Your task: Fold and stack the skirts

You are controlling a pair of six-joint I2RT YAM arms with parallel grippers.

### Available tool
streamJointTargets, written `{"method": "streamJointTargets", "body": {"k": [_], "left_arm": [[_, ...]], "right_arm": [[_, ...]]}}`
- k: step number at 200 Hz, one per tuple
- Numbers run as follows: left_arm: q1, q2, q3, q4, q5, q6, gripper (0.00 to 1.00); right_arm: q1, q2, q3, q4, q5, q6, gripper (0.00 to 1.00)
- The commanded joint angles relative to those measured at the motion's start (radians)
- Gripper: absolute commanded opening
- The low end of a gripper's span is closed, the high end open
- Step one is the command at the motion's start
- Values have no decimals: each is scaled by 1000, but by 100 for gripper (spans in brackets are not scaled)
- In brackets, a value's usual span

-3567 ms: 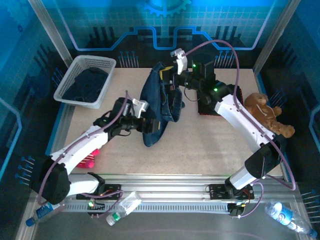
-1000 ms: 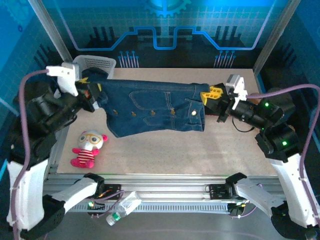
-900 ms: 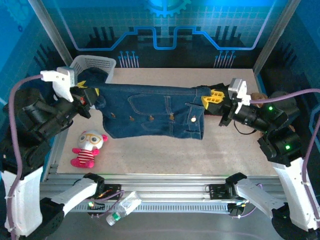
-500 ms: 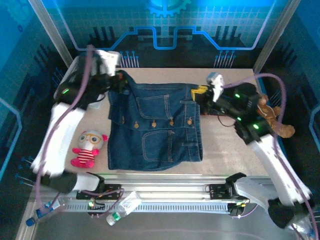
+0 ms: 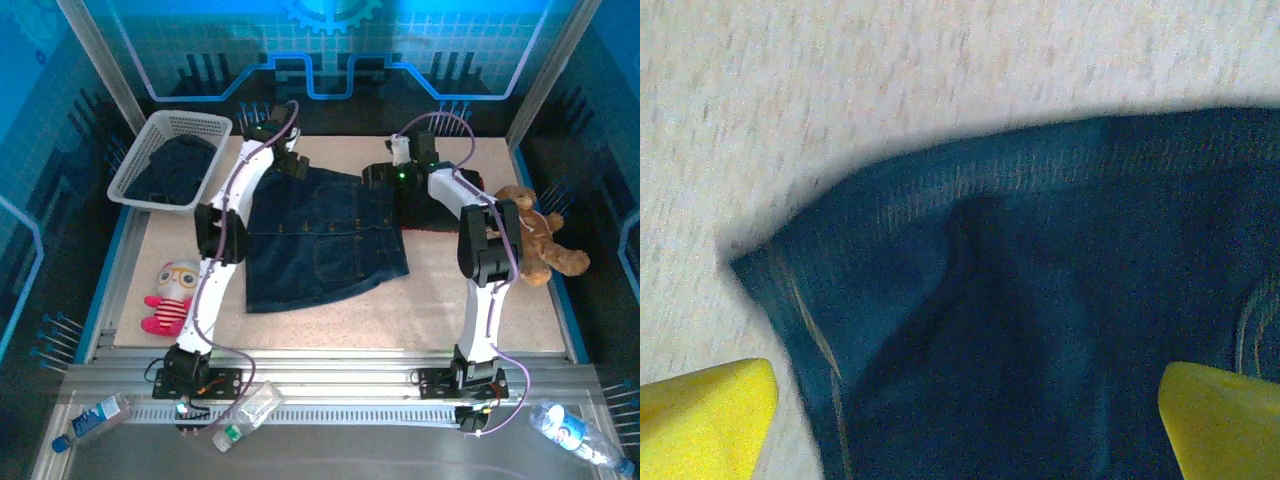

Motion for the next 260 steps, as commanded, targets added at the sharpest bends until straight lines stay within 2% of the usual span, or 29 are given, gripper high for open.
{"method": "streamJointTargets", "body": {"k": [1, 19, 47, 76, 100, 114, 130, 161, 180, 193, 206, 232, 260], "left_arm": [[3, -426, -425, 238, 74, -179, 99], [3, -560, -646, 329, 175, -330, 99], [3, -647, -873, 409, 402, -576, 99], [3, -772, -1179, 556, 482, -834, 99], [-4, -879, -1439, 738, 601, -1038, 99], [-16, -919, -1543, 773, 638, -1108, 99], [-27, -956, -1620, 768, 628, -1131, 99], [5, -965, -1715, 694, 511, -1081, 99], [66, -914, -1691, 621, 432, -973, 99], [118, -874, -1646, 586, 451, -903, 99], [133, -882, -1589, 551, 482, -848, 99], [83, -994, -1514, 466, 516, -836, 99], [-24, -1101, -1575, 441, 529, -996, 99]], "right_arm": [[46, -65, 27, -114, 140, 64, 100], [59, -91, -12, -126, 108, 127, 100], [84, -129, -49, -164, 11, 244, 100], [128, -223, -176, -206, 66, 374, 100], [136, -288, -301, -211, -41, 451, 100], [144, -315, -361, -220, -81, 489, 100], [155, -331, -413, -233, -126, 517, 100], [177, -325, -488, -263, -110, 555, 100], [203, -321, -528, -225, -109, 606, 100], [219, -320, -546, -210, -88, 630, 100], [226, -335, -566, -230, -23, 649, 100], [227, -441, -634, -247, 39, 653, 100], [228, -497, -654, -317, 6, 637, 100]]}}
